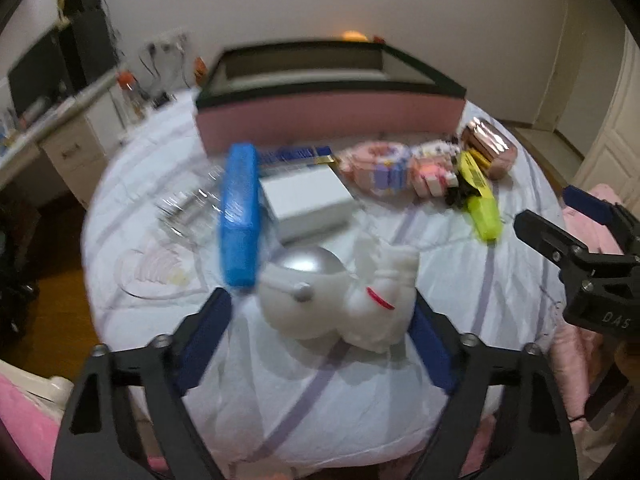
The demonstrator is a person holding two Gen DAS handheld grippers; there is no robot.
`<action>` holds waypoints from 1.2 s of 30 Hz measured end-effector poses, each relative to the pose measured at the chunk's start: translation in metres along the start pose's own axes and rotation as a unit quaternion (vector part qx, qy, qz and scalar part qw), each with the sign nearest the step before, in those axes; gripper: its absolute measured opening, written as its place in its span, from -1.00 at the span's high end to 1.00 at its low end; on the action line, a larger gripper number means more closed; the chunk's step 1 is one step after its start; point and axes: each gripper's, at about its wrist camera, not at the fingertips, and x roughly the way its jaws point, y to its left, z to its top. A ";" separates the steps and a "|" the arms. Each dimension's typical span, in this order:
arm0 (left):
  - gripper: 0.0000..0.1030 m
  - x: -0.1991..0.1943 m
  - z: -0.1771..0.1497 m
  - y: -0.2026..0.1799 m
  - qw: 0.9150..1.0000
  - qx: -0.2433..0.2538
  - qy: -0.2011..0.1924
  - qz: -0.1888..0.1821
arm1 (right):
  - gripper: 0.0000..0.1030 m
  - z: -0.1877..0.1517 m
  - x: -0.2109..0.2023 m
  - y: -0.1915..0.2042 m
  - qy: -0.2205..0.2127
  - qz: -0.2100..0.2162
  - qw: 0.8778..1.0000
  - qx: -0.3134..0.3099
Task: Organize rigid objects
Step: 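Lower the left tool onto the white astronaut figurine while the right tool approaches the rose-gold canister, then close the left tool on the astronaut figurine while the right tool grasps the rose-gold canister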
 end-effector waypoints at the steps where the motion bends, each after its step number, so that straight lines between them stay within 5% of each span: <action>1: -0.49 0.003 -0.001 0.001 1.000 -0.003 0.009 -0.004 | -1.00 0.000 0.001 -0.001 0.001 0.001 1.000 0.000; 6: -0.31 0.003 -0.004 0.001 1.000 0.008 0.005 -0.013 | -1.00 0.000 0.004 -0.006 0.004 0.005 1.000 0.001; 21: -0.30 0.009 0.005 -0.001 1.000 0.012 -0.003 -0.016 | -0.99 0.023 0.027 -0.038 -0.003 0.055 0.998 0.025; 26: -0.31 0.011 0.007 0.000 1.000 0.005 -0.005 -0.017 | -0.66 0.038 0.045 -0.043 0.008 0.034 0.999 0.019; 28: -0.31 0.012 0.008 -0.001 1.000 0.006 -0.005 -0.015 | -0.21 0.040 0.057 -0.046 0.024 0.041 0.999 0.020; 36: -0.31 0.018 0.013 -0.003 1.000 0.006 -0.004 -0.015 | -0.13 0.050 0.088 -0.053 0.052 0.064 0.996 0.014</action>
